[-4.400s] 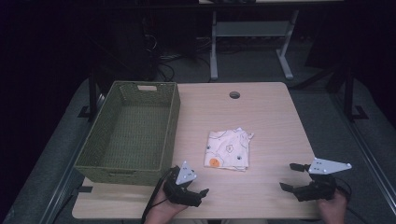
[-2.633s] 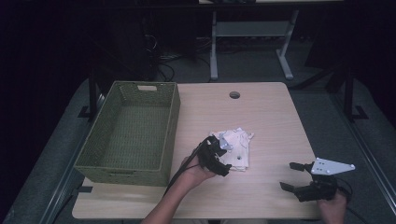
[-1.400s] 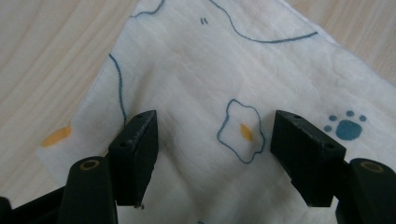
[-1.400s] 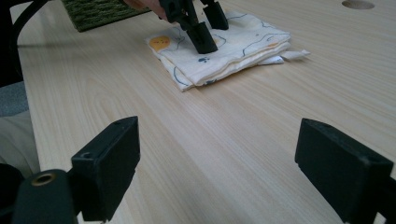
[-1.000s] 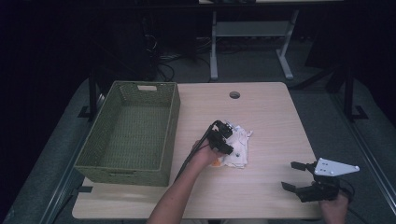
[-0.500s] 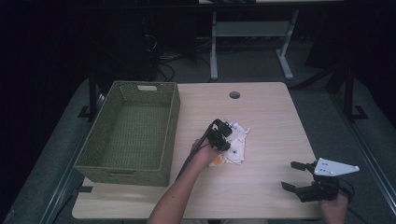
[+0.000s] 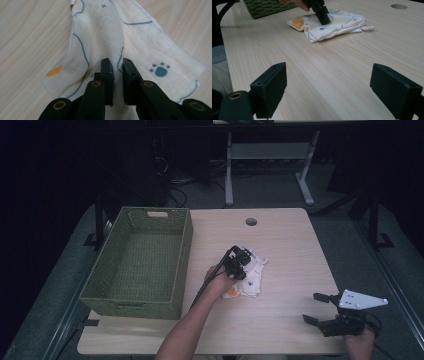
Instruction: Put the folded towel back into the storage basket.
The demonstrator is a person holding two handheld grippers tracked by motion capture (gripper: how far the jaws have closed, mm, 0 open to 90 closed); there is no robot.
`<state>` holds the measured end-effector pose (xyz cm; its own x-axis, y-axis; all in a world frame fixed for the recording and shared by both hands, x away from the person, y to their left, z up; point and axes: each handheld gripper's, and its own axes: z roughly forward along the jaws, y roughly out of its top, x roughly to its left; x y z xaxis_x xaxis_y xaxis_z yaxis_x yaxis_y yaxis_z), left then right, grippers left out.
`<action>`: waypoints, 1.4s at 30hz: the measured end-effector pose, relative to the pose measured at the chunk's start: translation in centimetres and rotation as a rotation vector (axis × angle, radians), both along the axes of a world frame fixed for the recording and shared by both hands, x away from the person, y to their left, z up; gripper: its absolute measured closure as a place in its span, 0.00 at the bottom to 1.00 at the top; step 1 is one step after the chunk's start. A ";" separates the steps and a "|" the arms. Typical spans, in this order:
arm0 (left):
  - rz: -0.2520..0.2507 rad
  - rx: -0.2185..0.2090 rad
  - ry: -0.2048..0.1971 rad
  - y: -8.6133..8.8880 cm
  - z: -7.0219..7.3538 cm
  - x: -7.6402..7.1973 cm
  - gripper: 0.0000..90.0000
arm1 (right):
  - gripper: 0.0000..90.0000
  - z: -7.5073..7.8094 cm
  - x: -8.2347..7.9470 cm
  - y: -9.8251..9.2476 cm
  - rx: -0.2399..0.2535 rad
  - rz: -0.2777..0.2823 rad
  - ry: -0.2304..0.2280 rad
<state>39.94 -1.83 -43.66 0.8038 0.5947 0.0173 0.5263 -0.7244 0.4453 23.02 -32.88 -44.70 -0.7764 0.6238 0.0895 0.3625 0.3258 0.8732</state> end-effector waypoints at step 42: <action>-0.065 -0.323 0.161 6.3 9.5 -1.8 0.91 | 0.15 -0.1 0.1 -0.2 0.033 -0.025 -0.007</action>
<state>38.13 4.47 -34.16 0.8169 0.4967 -0.2933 0.5663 -0.5939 0.5715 23.13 -33.09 -44.77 -0.7615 0.6396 0.1050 0.3641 0.2880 0.8857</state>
